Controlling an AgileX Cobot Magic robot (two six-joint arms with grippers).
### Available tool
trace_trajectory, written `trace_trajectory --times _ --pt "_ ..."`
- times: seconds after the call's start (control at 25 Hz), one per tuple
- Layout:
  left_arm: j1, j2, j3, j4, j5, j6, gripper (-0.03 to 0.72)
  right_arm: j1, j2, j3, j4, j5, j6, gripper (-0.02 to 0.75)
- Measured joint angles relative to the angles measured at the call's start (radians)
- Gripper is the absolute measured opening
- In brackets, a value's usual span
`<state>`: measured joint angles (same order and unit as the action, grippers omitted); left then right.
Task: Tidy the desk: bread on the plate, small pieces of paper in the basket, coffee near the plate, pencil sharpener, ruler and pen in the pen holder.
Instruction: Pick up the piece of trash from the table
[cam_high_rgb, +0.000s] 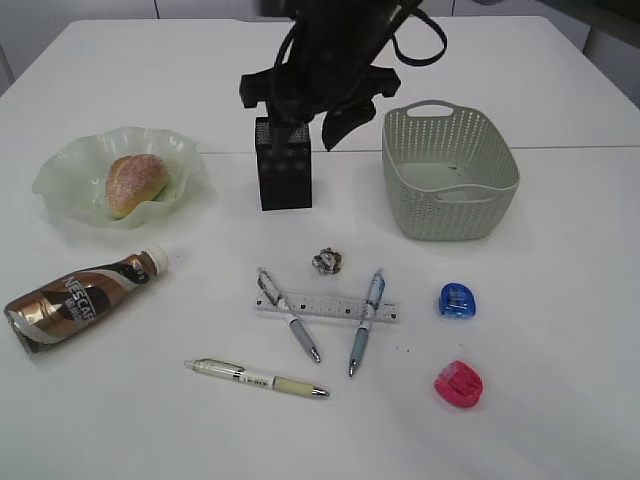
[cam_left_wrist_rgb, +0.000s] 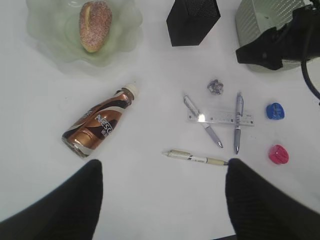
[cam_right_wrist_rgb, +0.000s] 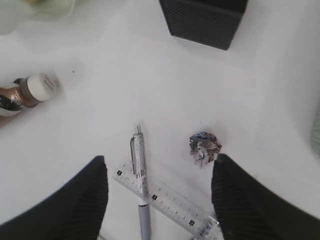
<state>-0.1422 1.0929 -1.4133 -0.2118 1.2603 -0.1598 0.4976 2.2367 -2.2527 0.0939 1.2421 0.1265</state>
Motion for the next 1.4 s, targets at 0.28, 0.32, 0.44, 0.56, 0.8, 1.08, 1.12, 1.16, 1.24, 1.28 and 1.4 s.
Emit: trace_trajectory --times 0.28,0.32,0.44,0.56,0.8,1.08,1.12,1.16,1.24,1.28,1.4 --pt "0.0 0.0 0.0 0.0 0.0 0.0 0.559 0.017 0.02 0.016 -0.082 0.0 -0.001 0.479" --pt "0.0 0.0 0.0 0.0 0.0 0.0 0.559 0.017 0.034 0.022 -0.085 0.0 -0.002 0.479" --pt "0.0 0.0 0.0 0.0 0.0 0.0 0.559 0.017 0.086 0.031 -0.086 0.0 -0.003 0.479" --pt "0.0 0.0 0.0 0.0 0.0 0.0 0.559 0.017 0.128 0.032 -0.087 0.0 -0.003 0.479" --pt "0.006 0.0 0.0 0.0 0.0 0.0 0.559 0.017 0.183 0.032 -0.094 0.0 -0.005 0.479" --pt "0.006 0.0 0.0 0.0 0.0 0.0 0.559 0.017 0.239 0.032 -0.099 -0.003 -0.005 0.479" --pt "0.006 0.0 0.0 0.0 0.0 0.0 0.559 0.017 0.242 0.033 -0.099 -0.003 -0.005 0.479" --pt "0.006 0.0 0.0 0.0 0.0 0.0 0.559 0.017 0.244 0.033 -0.103 -0.003 -0.008 0.479" --pt "0.006 0.0 0.0 0.0 0.0 0.0 0.559 0.017 0.244 0.033 -0.114 -0.005 -0.012 0.479" --pt "0.006 0.0 0.0 0.0 0.0 0.0 0.559 0.017 0.245 0.033 -0.121 -0.005 -0.013 0.479" --pt "0.006 0.0 0.0 0.0 0.0 0.0 0.559 0.017 0.256 0.033 -0.131 -0.005 -0.013 0.479"
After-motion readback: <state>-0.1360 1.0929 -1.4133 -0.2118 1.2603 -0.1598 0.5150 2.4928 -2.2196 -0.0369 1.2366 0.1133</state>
